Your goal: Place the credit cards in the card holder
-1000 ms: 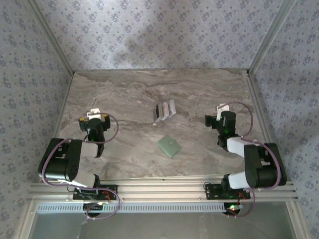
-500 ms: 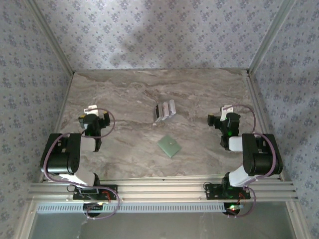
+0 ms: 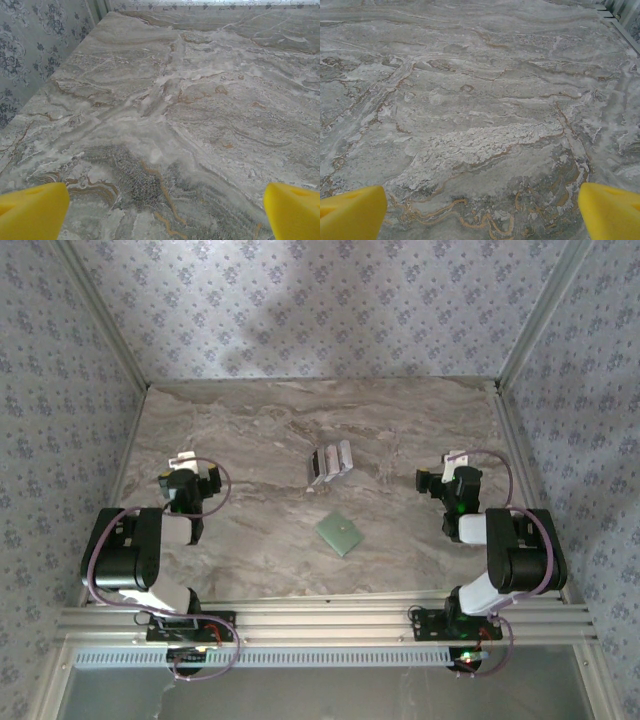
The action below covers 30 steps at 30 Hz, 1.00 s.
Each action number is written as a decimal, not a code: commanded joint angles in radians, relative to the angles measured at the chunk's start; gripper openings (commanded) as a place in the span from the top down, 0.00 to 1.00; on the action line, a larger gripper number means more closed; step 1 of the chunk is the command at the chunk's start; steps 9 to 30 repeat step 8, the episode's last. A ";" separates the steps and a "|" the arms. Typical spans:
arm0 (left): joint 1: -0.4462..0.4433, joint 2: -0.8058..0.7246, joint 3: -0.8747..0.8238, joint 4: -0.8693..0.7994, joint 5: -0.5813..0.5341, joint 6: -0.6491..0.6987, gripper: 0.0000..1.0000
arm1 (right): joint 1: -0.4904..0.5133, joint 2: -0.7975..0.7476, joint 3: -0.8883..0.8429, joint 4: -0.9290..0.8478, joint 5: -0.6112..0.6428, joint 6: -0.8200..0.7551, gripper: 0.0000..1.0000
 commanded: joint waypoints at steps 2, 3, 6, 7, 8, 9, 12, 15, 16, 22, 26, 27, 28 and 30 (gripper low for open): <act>0.005 -0.010 0.020 -0.001 0.019 -0.011 0.00 | 0.007 -0.003 0.006 0.026 0.009 0.005 0.00; 0.004 -0.009 0.022 -0.005 0.023 -0.012 0.00 | 0.007 -0.004 0.005 0.027 0.010 0.005 0.00; 0.008 -0.010 0.021 -0.005 0.025 -0.013 0.00 | 0.008 -0.004 0.006 0.027 0.011 0.004 0.00; 0.007 -0.009 0.020 -0.003 0.025 -0.012 0.00 | 0.009 -0.004 0.005 0.028 0.012 0.004 0.00; 0.007 -0.009 0.019 0.000 0.026 -0.012 0.00 | 0.009 -0.003 0.005 0.028 0.015 0.004 0.00; 0.007 -0.009 0.019 0.000 0.026 -0.012 0.00 | 0.009 -0.003 0.005 0.028 0.015 0.004 0.00; 0.007 -0.009 0.019 0.000 0.026 -0.012 0.00 | 0.009 -0.003 0.005 0.028 0.015 0.004 0.00; 0.007 -0.009 0.019 0.000 0.026 -0.012 0.00 | 0.009 -0.003 0.005 0.028 0.015 0.004 0.00; 0.007 -0.009 0.019 0.000 0.026 -0.012 0.00 | 0.009 -0.003 0.005 0.028 0.015 0.004 0.00; 0.007 -0.009 0.019 0.000 0.026 -0.012 0.00 | 0.009 -0.003 0.005 0.028 0.015 0.004 0.00; 0.007 -0.009 0.019 0.000 0.026 -0.012 0.00 | 0.009 -0.003 0.005 0.028 0.015 0.004 0.00; 0.007 -0.009 0.019 0.000 0.026 -0.012 0.00 | 0.009 -0.003 0.005 0.028 0.015 0.004 0.00; 0.007 -0.009 0.019 0.000 0.026 -0.012 0.00 | 0.009 -0.003 0.005 0.028 0.015 0.004 0.00; 0.007 -0.009 0.019 0.000 0.026 -0.012 0.00 | 0.009 -0.003 0.005 0.028 0.015 0.004 0.00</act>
